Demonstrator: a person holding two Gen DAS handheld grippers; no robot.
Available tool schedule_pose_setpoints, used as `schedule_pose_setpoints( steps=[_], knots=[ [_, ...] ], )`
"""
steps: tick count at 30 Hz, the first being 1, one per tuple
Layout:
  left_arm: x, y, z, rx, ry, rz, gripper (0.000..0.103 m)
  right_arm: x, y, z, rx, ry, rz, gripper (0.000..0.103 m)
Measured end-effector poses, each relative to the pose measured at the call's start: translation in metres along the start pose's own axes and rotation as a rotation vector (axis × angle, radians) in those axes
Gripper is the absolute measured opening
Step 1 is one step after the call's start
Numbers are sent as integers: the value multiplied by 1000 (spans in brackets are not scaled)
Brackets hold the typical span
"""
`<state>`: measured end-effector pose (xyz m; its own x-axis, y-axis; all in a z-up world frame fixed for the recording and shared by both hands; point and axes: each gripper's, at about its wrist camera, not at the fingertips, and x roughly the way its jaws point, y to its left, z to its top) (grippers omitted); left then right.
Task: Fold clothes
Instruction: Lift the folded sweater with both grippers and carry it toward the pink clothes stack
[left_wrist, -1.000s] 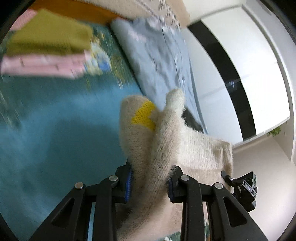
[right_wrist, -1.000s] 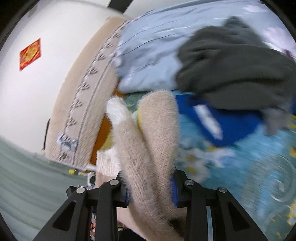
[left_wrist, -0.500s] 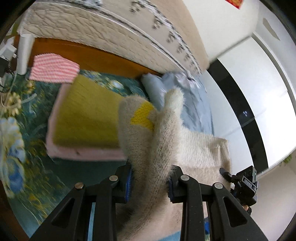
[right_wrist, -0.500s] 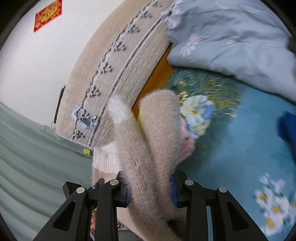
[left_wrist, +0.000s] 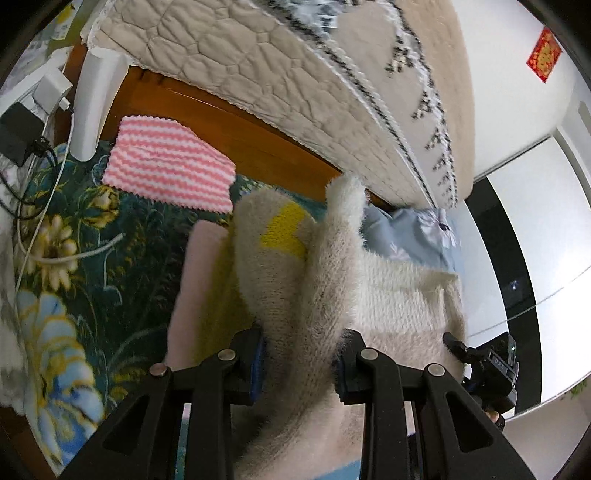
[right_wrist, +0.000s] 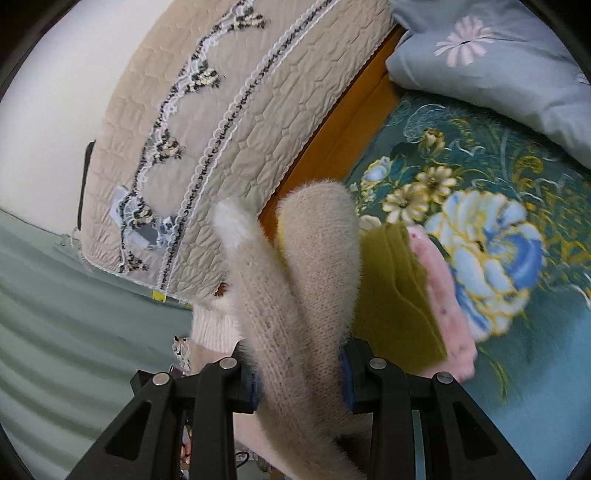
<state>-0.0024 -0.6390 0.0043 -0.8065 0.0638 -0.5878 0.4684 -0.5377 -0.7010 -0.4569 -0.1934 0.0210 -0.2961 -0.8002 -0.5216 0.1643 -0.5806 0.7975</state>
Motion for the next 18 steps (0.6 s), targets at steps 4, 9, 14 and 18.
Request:
schedule_pose_setpoints(
  steps=[4, 9, 14, 18],
  knots=[
    [17, 11, 8, -11, -6, 27, 31, 27, -13, 17, 2, 16, -13, 34],
    [37, 28, 8, -26, 5, 72, 31, 56, -49, 22, 57, 35, -53, 34],
    [46, 41, 0, -15, 16, 100, 31, 69, -77, 20, 71, 46, -70, 34],
    [51, 48, -8, -21, 15, 107, 33, 75, -83, 22, 67, 48, -86, 35]
  ],
)
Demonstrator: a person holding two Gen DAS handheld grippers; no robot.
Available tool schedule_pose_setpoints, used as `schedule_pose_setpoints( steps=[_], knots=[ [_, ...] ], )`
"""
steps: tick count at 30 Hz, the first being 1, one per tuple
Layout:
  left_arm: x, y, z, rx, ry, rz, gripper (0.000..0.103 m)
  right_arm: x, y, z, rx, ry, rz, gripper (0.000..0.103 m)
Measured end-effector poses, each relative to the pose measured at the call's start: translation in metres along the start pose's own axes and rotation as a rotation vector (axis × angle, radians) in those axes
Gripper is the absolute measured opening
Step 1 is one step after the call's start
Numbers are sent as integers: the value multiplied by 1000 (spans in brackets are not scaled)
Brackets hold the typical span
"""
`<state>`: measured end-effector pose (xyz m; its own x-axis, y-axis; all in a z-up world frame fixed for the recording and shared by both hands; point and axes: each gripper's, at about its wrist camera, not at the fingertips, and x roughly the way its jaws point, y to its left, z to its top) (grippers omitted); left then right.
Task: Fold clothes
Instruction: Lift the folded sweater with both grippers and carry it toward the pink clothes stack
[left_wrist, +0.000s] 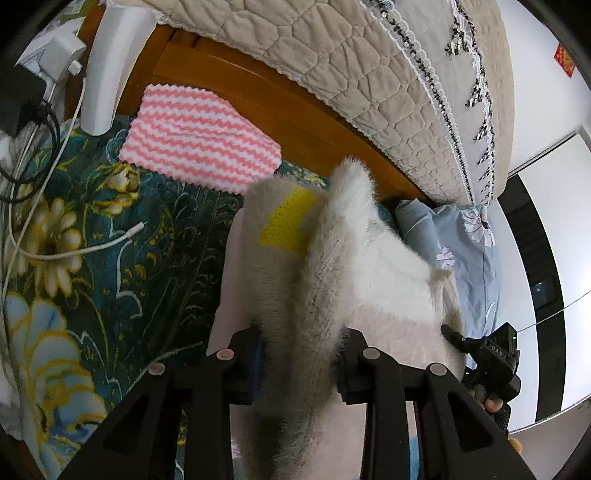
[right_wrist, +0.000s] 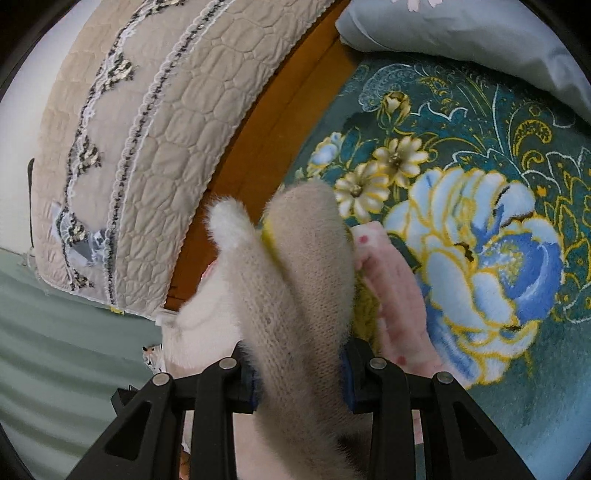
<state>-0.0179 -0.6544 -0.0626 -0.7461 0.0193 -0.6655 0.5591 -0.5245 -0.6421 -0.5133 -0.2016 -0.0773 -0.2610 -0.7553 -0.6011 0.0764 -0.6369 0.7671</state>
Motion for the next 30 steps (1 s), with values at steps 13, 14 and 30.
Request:
schedule_pose_setpoints(
  steps=[13, 14, 30],
  knots=[
    [-23, -8, 2, -43, 2, 77, 42, -19, 17, 7, -75, -3, -115, 55],
    [-29, -11, 3, -39, -6, 90, 42, -27, 20, 9, -91, -25, -134, 55],
    [-20, -46, -37, 182, 29, 80, 42, -17, 82, -76, -530, -12, -200, 56]
  ],
)
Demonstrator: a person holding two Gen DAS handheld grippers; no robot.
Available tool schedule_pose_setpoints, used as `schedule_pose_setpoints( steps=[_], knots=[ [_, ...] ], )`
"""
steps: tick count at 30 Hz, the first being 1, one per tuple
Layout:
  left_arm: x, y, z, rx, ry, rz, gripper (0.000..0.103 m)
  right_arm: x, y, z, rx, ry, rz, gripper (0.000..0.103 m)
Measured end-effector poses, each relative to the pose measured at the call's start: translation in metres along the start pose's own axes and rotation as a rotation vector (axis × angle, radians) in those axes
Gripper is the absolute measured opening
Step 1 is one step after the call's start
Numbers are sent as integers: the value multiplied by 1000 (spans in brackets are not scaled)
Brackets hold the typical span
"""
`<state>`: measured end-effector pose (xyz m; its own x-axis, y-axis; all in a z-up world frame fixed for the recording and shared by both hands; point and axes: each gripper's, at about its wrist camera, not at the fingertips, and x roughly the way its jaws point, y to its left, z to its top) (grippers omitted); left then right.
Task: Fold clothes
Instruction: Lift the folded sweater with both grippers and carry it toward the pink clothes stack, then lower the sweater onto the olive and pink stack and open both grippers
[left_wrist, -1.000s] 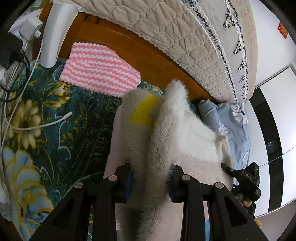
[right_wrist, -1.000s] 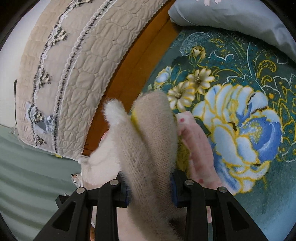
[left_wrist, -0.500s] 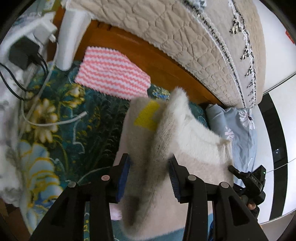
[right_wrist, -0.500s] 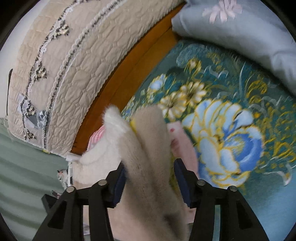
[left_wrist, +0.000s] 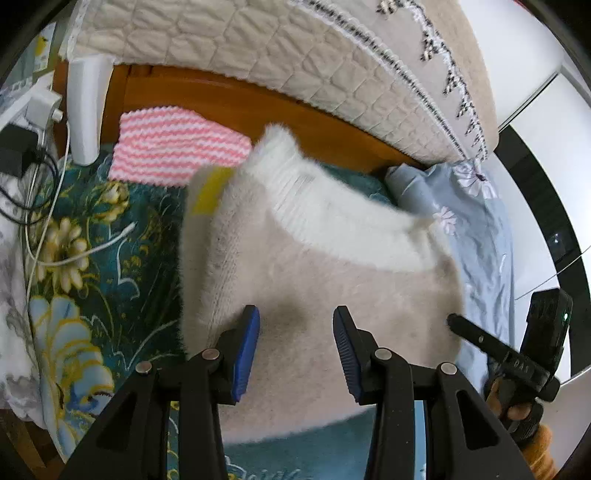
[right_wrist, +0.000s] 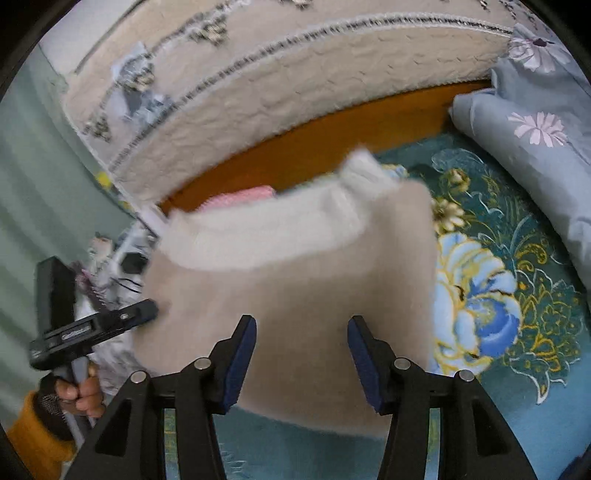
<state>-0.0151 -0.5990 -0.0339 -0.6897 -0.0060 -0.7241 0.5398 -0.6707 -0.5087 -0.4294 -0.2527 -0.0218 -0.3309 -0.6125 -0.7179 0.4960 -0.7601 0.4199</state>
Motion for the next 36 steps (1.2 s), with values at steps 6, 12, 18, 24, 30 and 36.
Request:
schedule_pose_setpoints(
  steps=[6, 12, 18, 24, 30, 36],
  knots=[
    [5, 7, 0, -15, -5, -25, 42, 27, -15, 11, 61, 13, -33, 55],
    [11, -2, -4, 62, -10, 28, 42, 44, -16, 16, 80, 32, -79, 55],
    [5, -12, -6, 76, -26, 94, 42, 25, -3, 12, 88, -25, -102, 56],
    [-17, -32, -30, 128, -54, 95, 42, -20, 7, -28, 65, -101, -60, 56],
    [-14, -65, -81, 162, -48, 108, 44, -24, -8, -70, 67, -29, -118, 56],
    [25, -75, -126, 126, 52, 178, 48, -12, -15, -92, 48, 30, -166, 56]
  ],
)
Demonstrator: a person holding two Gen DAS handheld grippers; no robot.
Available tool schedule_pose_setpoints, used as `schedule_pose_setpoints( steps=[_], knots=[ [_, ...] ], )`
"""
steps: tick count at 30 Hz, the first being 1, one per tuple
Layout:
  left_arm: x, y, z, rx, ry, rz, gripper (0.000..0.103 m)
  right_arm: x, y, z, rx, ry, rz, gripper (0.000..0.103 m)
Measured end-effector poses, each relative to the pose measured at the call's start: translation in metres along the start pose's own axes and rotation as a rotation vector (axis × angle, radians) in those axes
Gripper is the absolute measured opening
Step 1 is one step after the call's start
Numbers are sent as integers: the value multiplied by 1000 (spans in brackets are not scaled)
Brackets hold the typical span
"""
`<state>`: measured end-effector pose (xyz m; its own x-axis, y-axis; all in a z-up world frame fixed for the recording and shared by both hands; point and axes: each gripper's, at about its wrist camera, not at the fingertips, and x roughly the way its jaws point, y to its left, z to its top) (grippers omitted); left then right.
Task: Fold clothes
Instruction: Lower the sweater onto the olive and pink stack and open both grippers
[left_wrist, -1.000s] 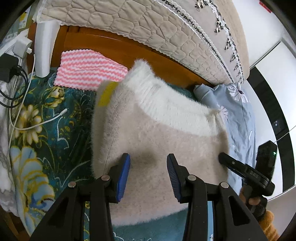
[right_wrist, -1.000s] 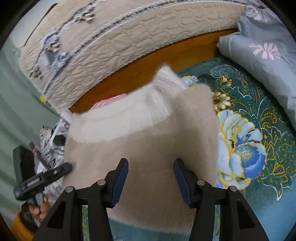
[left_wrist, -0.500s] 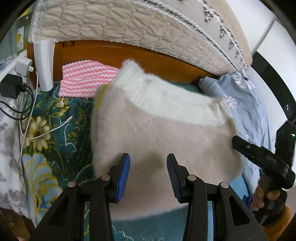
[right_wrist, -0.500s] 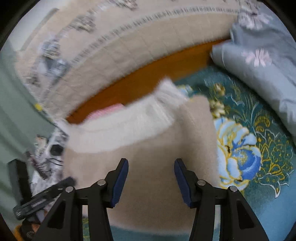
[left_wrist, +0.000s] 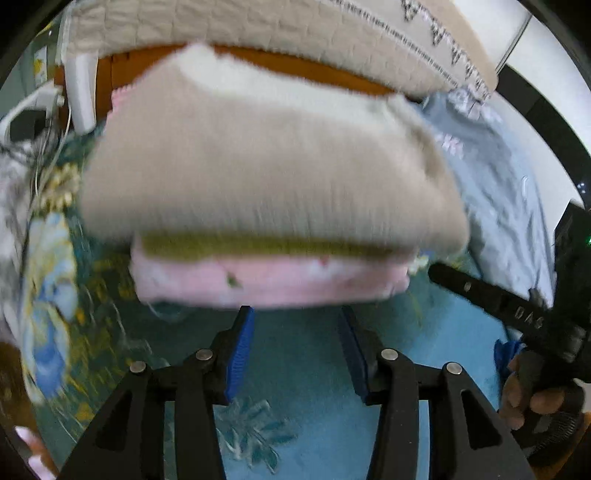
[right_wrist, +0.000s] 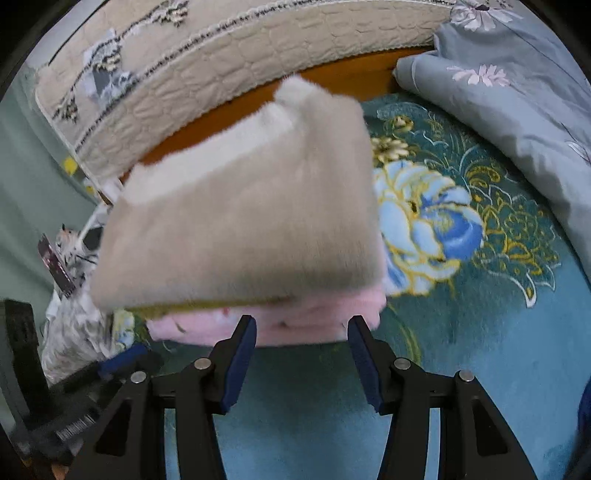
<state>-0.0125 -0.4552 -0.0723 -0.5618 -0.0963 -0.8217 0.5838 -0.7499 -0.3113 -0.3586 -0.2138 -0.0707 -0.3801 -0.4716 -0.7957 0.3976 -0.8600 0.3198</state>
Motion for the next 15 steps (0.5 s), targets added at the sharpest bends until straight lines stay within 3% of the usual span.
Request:
schedule_pose_setpoints(
  steps=[4, 9, 10, 12, 13, 15],
  knots=[
    [7, -4, -19, -38, 3, 18, 60, 4, -1, -9, 1, 1, -15, 62],
    [9, -8, -25, -51, 5, 84, 62, 3, -1, -16, -4, 0, -24, 67],
    [9, -8, -25, -53, 10, 104, 64, 3, -1, -17, -6, 3, -24, 72],
    [9, -8, -25, -59, 19, 136, 78, 3, 1, -18, -10, 3, -15, 86],
    [8, -5, -25, -68, 21, 128, 78, 2, 1, -18, -13, 1, -14, 91],
    [7, -3, -23, -84, 28, 107, 79, 1, 4, -18, -26, -7, -18, 91]
  ],
)
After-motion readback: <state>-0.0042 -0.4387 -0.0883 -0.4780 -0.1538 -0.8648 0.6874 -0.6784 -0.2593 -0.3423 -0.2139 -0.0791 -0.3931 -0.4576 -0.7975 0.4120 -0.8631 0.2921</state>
